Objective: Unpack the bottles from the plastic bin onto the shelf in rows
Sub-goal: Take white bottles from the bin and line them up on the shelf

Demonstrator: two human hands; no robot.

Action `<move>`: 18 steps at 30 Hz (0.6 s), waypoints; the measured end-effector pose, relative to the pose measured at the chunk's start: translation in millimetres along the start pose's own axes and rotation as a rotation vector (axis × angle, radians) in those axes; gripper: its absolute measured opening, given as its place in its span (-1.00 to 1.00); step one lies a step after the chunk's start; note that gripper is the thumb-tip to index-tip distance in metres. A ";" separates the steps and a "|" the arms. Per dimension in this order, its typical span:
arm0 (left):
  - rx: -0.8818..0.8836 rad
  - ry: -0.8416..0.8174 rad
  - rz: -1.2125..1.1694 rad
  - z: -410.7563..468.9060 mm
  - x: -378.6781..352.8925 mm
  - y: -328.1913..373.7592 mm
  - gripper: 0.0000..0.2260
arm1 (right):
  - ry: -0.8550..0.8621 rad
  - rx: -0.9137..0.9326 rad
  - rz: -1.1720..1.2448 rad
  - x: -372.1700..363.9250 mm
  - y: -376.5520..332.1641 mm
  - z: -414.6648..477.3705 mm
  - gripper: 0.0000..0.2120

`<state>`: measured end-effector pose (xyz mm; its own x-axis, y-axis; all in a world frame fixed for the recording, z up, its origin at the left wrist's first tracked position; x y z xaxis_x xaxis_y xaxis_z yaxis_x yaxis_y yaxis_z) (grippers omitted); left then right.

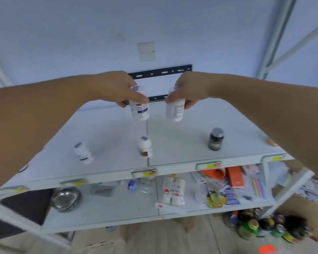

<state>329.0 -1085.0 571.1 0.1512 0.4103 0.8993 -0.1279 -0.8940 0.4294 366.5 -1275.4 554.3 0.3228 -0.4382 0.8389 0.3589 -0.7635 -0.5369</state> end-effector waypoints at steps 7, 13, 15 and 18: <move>0.106 0.056 -0.034 -64.5 39.7 -106.9 -0.65 | -0.062 0.101 -0.058 -59.9 -107.7 34.5 -0.58; 0.180 0.096 -0.027 -91.9 54.7 -167.7 -0.68 | -0.107 0.159 -0.128 -94.6 -159.1 71.4 -0.55; 0.203 0.104 -0.002 -93.5 54.4 -183.0 -0.68 | -0.116 0.166 -0.138 -103.4 -170.9 90.5 -0.56; 0.235 0.090 -0.037 -85.5 44.0 -211.8 -0.72 | -0.121 0.187 -0.138 -118.3 -189.1 128.3 -0.53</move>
<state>279.0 -862.2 526.8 0.0625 0.4489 0.8914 0.1094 -0.8909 0.4409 372.8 -1018.3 545.1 0.3583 -0.2673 0.8945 0.5589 -0.7061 -0.4348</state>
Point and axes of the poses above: each hand's wrist, its own z-axis towards the middle knuckle, its own x-axis out of the back of the hand, y = z × x, the point moved 9 cm from there along z, towards the middle knuckle, and after that the axes turned 3 degrees about -x, right-handed, at the moved point
